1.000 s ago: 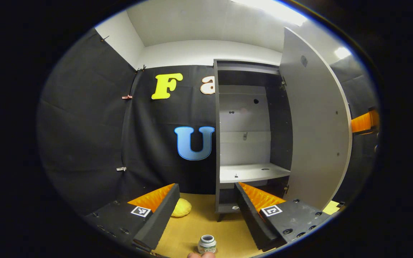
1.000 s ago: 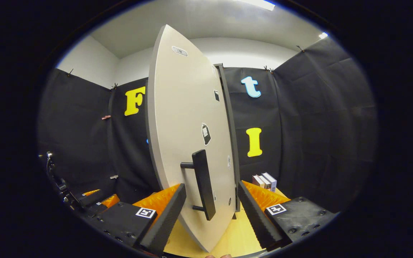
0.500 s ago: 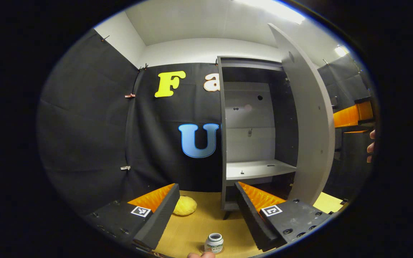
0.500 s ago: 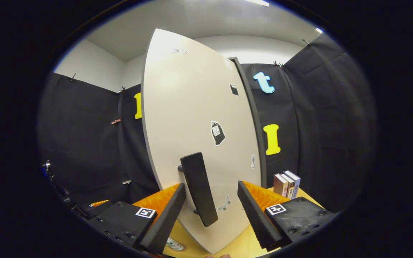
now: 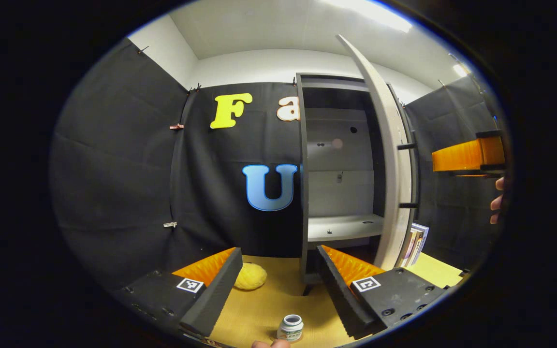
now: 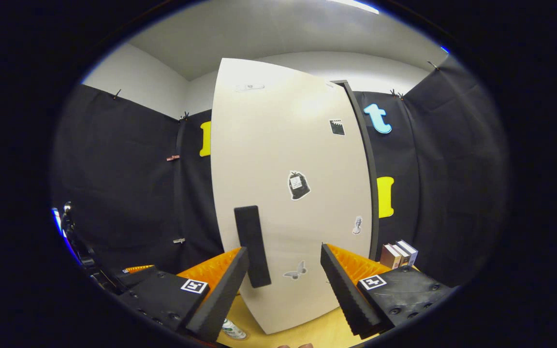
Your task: Open the cabinet door with the right hand, grasp the bottle in the cabinet with the left hand and place it on the coaster, then close the cabinet door with the right hand.
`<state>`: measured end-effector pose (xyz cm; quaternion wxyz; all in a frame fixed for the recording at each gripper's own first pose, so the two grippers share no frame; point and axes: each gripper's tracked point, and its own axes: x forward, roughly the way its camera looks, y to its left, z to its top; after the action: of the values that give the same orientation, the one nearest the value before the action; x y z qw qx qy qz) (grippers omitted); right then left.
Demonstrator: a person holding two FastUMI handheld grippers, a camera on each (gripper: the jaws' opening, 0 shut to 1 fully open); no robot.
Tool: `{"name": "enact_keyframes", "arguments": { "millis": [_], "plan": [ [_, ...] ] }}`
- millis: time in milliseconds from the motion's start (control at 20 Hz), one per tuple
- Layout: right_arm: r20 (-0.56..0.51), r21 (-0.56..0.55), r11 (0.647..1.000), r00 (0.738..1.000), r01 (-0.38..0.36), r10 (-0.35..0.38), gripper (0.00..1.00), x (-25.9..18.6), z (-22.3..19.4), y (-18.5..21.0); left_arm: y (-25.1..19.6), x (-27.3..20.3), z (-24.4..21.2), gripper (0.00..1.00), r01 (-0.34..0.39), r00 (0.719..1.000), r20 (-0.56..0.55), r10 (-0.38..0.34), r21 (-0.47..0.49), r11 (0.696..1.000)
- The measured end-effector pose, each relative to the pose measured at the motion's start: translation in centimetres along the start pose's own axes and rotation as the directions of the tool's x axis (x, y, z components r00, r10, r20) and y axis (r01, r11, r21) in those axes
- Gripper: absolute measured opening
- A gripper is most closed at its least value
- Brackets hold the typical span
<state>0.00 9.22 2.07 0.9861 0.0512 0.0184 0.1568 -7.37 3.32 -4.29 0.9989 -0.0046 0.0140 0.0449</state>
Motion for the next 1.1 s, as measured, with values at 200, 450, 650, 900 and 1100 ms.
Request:
{"name": "enact_keyframes", "arguments": {
  "millis": [200, 450, 650, 900, 1100],
  "plan": [
    [0.000, -0.028, 0.999, 0.999, 0.043, -0.043, 0.97, 0.0, -0.4, -1.8, -1.0, 0.8, 0.1, 0.96, 0.028, 0.999, -0.017, -0.028, 0.003, 1.000],
    [0.000, -0.049, 0.996, 0.997, 0.080, -0.081, 0.97, -0.1, -0.9, -3.5, -2.3, 1.7, 1.1, 0.96, 0.050, 0.999, -0.016, -0.050, 0.020, 0.999],
    [-0.013, -0.055, 0.994, 0.995, 0.099, -0.100, 0.97, -0.5, -1.7, -4.0, -3.4, 2.1, 2.3, 0.96, 0.066, 0.998, 0.002, -0.066, 0.023, 0.998],
    [-0.018, -0.086, 0.987, 0.991, 0.134, -0.136, 0.97, -1.1, -2.5, -4.7, -4.1, 2.7, 3.4, 0.96, 0.078, 0.997, 0.009, -0.078, 0.002, 0.997],
    [0.017, -0.127, 0.977, 0.985, 0.172, -0.171, 0.98, -1.4, -2.3, -5.3, -4.6, 2.8, 4.3, 0.96, 0.088, 0.996, 0.023, -0.088, -0.002, 0.996]
  ]
}}
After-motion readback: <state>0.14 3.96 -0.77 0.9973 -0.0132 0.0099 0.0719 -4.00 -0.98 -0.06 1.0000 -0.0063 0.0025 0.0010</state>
